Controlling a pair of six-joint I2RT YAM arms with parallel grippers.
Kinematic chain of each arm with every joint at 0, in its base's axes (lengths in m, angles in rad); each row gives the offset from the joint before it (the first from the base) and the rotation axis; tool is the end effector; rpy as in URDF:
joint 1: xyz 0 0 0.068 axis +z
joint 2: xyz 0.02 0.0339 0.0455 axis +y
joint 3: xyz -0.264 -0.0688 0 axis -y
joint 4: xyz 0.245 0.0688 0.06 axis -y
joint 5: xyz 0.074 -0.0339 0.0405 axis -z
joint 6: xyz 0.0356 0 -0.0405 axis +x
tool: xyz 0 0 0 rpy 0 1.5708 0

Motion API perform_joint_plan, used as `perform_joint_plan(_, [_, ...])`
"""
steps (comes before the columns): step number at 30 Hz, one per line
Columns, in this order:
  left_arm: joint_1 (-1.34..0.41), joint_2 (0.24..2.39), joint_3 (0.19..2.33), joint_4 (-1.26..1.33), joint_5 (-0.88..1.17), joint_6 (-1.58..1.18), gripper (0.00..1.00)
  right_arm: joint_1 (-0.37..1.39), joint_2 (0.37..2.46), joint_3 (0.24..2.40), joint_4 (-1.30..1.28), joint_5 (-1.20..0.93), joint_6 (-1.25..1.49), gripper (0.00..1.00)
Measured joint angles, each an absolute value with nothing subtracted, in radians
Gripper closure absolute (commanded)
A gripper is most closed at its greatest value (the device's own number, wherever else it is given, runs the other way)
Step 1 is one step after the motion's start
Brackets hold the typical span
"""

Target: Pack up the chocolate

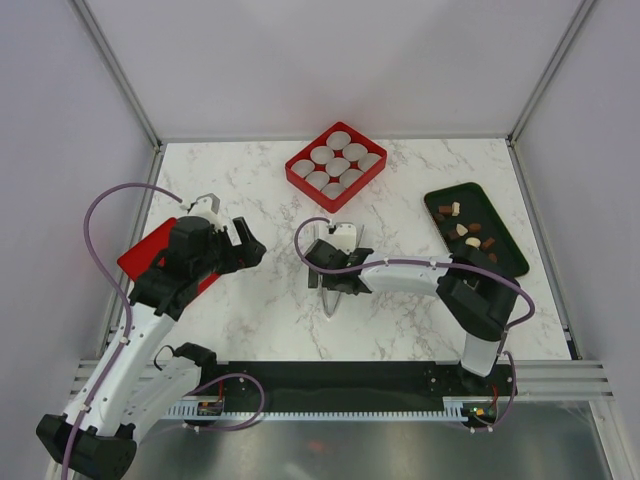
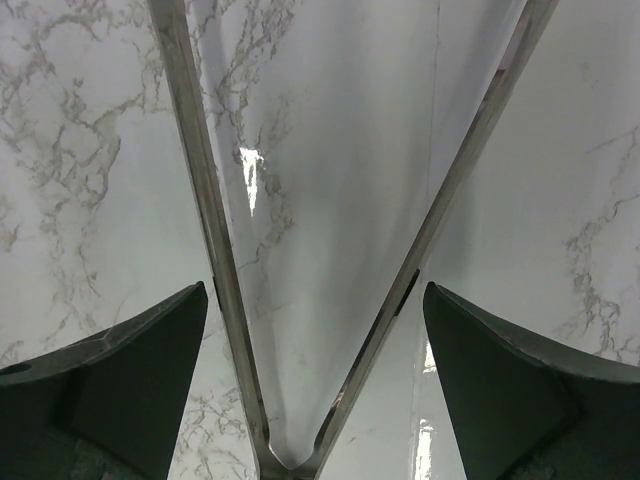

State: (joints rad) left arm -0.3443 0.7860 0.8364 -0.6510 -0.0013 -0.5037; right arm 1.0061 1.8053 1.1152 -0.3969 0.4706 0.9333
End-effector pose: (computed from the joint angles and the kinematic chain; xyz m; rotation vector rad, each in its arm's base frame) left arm 0.1558 -0.0558 0.3106 -0.1769 2.2049 -0.4784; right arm 0.2050 0.2935 0.1670 0.0564 2.4871 0.1686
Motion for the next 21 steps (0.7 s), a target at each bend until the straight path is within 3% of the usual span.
perform_joint_plan(21, [-0.344, 0.782, 0.836, -0.656, 0.001, -0.496, 0.0, 1.014, 1.843, 1.102, -0.324, 0.52, 0.947, 0.09])
